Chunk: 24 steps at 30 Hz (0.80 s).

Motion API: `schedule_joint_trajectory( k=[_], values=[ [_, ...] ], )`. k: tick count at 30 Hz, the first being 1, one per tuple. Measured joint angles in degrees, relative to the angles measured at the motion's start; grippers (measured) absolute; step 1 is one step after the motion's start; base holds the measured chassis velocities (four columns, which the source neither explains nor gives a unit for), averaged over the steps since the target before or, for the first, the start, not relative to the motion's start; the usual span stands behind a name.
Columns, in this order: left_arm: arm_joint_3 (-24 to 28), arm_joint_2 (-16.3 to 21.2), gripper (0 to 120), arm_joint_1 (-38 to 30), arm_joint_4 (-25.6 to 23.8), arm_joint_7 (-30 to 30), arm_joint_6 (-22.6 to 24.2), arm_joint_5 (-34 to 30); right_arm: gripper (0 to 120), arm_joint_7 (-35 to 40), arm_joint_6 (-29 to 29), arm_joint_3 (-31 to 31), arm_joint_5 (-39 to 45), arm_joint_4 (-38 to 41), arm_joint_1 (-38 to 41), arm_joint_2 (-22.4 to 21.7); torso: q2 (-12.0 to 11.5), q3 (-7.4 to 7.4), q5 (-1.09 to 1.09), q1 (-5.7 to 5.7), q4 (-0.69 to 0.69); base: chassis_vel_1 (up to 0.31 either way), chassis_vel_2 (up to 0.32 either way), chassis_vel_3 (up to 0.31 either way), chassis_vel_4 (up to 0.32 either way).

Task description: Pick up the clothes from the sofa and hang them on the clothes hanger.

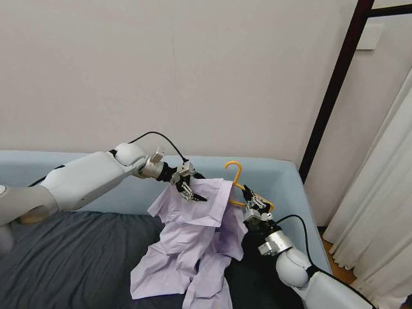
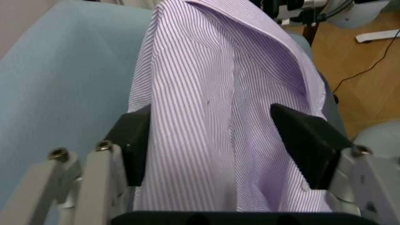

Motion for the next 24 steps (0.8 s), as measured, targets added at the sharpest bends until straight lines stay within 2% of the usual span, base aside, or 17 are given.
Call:
schedule_joint_trajectory(
  k=[2, 6, 8, 10, 12, 16, 24],
  values=[
    [-0.03, -0.03, 64, 0.03, 0.04, 0.09, -0.02, -0.03, 5, -0.02, 0.05, 0.04, -0.06, -0.08, -0.02, 0.00, 0.00, 0.00, 0.00, 0.00, 0.00, 0.000, 0.000, 0.000, 0.000],
    [-0.30, -0.61, 45, 0.27, 0.72, 0.43, -0.42, 0.33, 5, -0.15, 0.24, -0.07, -0.37, -0.15, 0.00, -0.15, 0.00, 0.00, 0.00, 0.00, 0.00, 0.000, 0.000, 0.000, 0.000],
    [-0.31, -0.71, 41, 0.33, 0.83, 0.43, -0.45, 0.44, 5, -0.15, 0.25, -0.15, -0.43, -0.14, 0.00, -0.17, 0.00, 0.00, 0.01, 0.00, 0.00, 0.000, 0.000, 0.000, 0.000],
    [-0.50, -1.09, 30, 0.74, 1.30, 0.32, -0.61, 1.01, 5, -0.17, 0.27, -0.47, -0.77, 0.08, -0.03, -0.24, 0.00, 0.00, 0.00, 0.00, 0.00, 0.000, 0.000, 0.000, 0.000],
    [-0.53, -1.14, 29, 0.82, 1.34, 0.28, -0.62, 1.12, 5, -0.17, 0.27, -0.52, -0.81, 0.18, -0.07, -0.25, 0.00, 0.00, 0.00, 0.00, 0.00, 0.000, 0.000, 0.000, 0.000],
    [-0.61, -1.41, 9, 1.21, 1.59, -0.23, -0.74, 1.50, 5, -0.16, 0.28, -0.57, -0.91, 0.69, -0.52, -0.32, 0.00, 0.00, 0.00, 0.00, 0.00, 0.000, 0.000, 0.000, 0.000],
    [-0.72, -2.36, 7, 1.44, 2.94, -0.49, -1.39, 2.35, 5, -0.03, 0.29, -0.16, -0.78, 1.63, -1.01, -0.78, 0.00, 0.00, 0.00, 0.00, 0.01, 0.000, 0.000, 0.000, 0.000]
  ],
)
